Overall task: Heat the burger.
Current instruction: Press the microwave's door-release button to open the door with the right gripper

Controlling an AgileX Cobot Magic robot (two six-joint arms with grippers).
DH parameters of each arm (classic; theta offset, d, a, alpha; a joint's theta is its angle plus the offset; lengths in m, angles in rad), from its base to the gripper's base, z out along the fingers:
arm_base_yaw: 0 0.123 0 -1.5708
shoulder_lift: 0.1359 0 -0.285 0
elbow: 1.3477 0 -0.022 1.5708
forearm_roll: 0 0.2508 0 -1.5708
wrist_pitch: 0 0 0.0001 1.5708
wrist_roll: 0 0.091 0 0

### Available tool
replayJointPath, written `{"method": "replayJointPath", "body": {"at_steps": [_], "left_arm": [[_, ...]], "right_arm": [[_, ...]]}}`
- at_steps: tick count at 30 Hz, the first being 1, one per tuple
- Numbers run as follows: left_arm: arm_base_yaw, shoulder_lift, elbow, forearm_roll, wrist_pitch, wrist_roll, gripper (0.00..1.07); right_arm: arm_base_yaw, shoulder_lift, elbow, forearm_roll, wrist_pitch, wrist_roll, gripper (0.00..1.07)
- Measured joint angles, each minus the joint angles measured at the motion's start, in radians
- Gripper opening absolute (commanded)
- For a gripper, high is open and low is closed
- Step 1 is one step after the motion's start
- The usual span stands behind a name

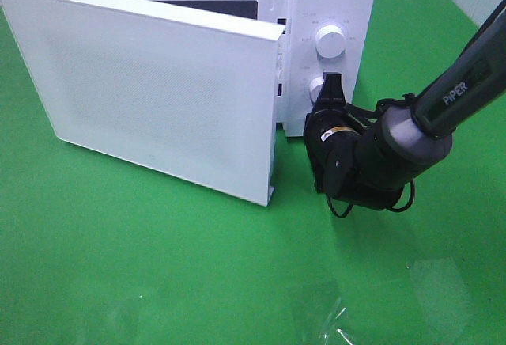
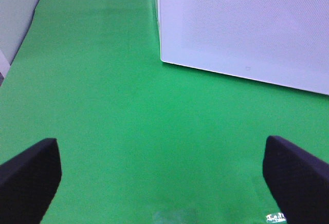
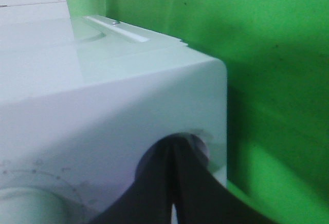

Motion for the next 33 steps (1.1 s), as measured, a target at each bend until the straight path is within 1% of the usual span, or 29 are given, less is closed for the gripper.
{"method": "replayJointPath", "body": {"at_steps": [19,25,29,31,33], "left_arm": [[0.0,0.0,0.0,0.0,0.0,0.0,1.0],[0.0,0.0,0.0,0.0,0.0,0.0,1.0],[0.0,0.0,0.0,0.0,0.0,0.0,1.0],[0.0,0.0,0.0,0.0,0.0,0.0,1.0],[0.0,0.0,0.0,0.0,0.0,0.0,1.0]], "right_arm": [[0.0,0.0,-0.002,0.001,0.019,0.0,0.0],[-0.005,-0.02,-0.007,0.013,0.078,-0.01,0.0],[-0.021,-0.049,0.011,0.008,0.113,-0.018,0.0],[-0.027,-0.065,0.022,-0.016,0.13,-0.018,0.0],[-0.034,-0.098,0.056,-0.037,0.149,-0.018,0.0]]}}
